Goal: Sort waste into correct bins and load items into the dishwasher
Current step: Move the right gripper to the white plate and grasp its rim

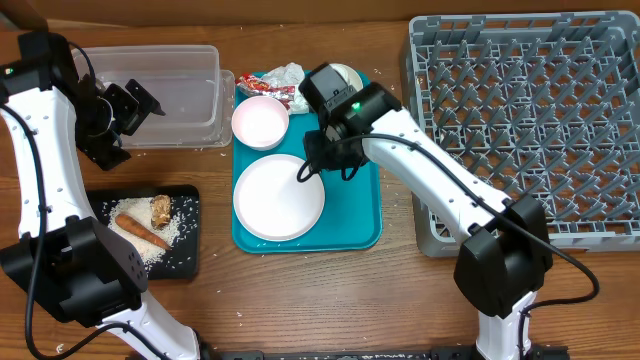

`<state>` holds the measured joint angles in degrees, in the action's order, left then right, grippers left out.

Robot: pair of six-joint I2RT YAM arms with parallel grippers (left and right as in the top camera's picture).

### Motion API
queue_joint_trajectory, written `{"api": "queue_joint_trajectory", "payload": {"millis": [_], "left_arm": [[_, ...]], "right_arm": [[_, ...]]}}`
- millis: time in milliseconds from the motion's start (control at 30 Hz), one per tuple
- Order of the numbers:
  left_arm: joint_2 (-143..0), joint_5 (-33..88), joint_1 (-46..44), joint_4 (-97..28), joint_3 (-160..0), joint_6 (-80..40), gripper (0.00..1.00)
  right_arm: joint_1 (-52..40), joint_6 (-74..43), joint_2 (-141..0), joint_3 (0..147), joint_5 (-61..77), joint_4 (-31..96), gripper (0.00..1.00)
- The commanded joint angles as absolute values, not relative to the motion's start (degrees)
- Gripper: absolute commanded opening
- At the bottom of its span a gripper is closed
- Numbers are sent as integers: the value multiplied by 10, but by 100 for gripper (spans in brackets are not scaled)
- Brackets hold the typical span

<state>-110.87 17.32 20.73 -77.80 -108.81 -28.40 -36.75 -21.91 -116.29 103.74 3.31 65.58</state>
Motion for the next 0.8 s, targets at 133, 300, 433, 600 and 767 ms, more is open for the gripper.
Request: {"api": "queue_joint_trajectory", "payload": {"millis": [133,300,433,600,767], "left_arm": [[-1090,172,206,-778,-1100,-283,100],[-1090,172,206,-778,-1100,-283,100],[-1090,172,206,-777,-1100,-283,100],[-1090,172,206,-777,-1100,-283,100],[-1090,172,206,-777,-1100,-283,100]], "right_arm": [[-359,-251,-1215,998,49,622,49],[-360,-251,-1243,998,89,620,49],[-359,-251,-1244,998,93,624,49],[-371,-250,-1263,997,158,634,49],[-367,-307,-1279,998,158,633,49]]}}
